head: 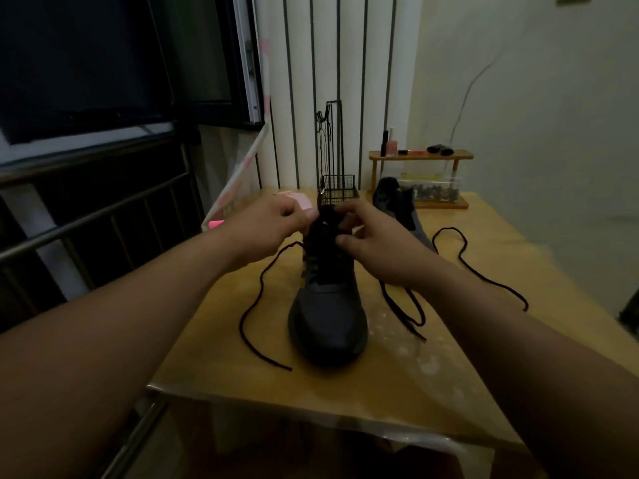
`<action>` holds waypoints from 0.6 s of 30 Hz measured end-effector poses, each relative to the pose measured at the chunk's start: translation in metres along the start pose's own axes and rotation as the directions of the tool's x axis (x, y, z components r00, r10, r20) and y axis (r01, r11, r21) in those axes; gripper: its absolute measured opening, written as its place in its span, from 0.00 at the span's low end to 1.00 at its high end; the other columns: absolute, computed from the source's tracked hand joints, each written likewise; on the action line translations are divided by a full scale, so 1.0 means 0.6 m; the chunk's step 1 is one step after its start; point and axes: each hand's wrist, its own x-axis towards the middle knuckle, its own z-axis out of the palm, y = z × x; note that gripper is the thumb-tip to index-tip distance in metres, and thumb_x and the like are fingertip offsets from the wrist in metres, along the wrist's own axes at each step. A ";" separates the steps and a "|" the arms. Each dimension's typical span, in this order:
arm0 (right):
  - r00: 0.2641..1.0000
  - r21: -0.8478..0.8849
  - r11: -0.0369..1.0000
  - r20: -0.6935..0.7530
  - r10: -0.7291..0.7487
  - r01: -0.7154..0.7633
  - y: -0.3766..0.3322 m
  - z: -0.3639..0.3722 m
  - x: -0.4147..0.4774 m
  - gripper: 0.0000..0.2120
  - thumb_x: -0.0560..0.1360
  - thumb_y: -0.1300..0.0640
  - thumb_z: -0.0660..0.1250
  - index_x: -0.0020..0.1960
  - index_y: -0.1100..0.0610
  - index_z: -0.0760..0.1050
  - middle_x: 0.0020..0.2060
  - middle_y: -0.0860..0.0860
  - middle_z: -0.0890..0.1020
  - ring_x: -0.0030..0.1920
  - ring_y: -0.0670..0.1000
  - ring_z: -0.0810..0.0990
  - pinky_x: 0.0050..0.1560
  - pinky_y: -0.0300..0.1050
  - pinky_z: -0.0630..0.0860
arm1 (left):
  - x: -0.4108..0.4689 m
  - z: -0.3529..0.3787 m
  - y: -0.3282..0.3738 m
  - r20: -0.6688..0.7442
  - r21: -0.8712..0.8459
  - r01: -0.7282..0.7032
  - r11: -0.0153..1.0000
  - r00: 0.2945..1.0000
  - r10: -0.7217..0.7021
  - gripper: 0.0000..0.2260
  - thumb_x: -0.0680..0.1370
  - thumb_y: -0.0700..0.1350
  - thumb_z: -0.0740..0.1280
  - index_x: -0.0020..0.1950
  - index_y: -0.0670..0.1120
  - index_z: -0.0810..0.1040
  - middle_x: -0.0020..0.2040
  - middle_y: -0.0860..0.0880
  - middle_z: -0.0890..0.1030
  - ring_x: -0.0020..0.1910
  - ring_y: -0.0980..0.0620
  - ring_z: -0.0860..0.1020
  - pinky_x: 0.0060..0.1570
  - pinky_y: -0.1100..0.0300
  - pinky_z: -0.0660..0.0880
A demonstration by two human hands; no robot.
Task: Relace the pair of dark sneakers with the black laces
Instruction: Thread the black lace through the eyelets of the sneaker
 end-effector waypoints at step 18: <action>0.954 0.480 0.877 -0.247 0.171 -0.033 0.051 0.048 0.059 0.10 0.87 0.53 0.59 0.57 0.60 0.74 0.49 0.50 0.86 0.34 0.49 0.78 0.38 0.44 0.78 | 0.140 0.010 -0.019 0.285 0.526 -0.122 0.842 0.958 -0.040 0.13 0.83 0.61 0.62 0.56 0.55 0.81 0.52 0.50 0.80 0.51 0.51 0.79 0.54 0.50 0.78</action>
